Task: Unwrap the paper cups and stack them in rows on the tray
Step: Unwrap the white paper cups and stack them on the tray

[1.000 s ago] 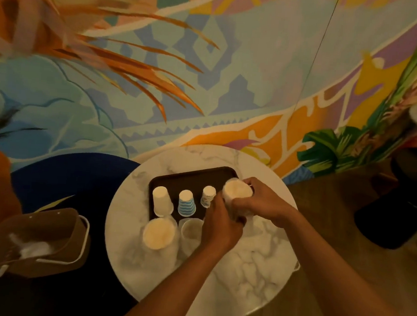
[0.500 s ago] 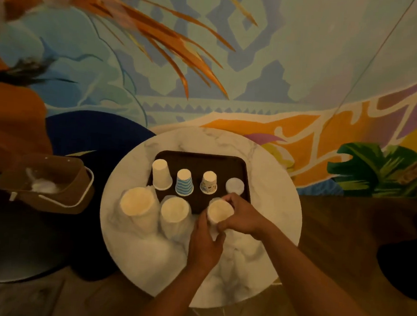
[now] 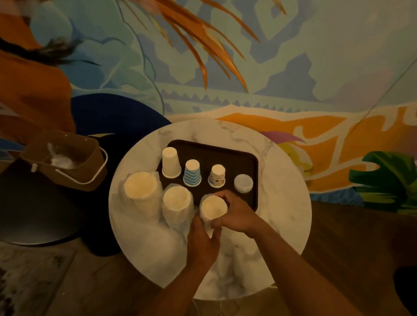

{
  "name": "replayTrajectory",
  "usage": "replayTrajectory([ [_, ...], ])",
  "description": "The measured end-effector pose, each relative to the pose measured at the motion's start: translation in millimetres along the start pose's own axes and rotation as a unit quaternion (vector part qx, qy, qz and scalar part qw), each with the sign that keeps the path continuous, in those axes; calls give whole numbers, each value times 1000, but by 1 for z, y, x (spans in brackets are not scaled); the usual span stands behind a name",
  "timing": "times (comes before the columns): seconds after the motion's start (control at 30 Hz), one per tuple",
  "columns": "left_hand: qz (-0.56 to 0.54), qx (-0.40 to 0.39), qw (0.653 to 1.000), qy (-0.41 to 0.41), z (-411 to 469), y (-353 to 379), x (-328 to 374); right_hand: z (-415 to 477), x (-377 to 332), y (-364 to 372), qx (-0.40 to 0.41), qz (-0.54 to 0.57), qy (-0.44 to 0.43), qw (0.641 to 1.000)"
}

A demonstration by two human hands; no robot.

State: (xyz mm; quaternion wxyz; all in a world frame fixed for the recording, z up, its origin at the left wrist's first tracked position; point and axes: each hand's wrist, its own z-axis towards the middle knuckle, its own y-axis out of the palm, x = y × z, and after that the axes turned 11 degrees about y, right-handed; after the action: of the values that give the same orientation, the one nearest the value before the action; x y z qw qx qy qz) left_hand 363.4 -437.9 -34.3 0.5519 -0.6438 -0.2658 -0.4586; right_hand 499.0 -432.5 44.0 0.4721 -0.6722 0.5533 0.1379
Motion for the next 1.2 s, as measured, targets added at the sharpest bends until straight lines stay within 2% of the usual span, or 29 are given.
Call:
replayTrajectory([
  [0.63,-30,-43,997,-62,-8,-12,2,4,2,6,3,-15,-15,1000],
  [1.2,-34,-47,996,-68,-14,-35,16,1,-3,3,-10,-25,-19,999],
])
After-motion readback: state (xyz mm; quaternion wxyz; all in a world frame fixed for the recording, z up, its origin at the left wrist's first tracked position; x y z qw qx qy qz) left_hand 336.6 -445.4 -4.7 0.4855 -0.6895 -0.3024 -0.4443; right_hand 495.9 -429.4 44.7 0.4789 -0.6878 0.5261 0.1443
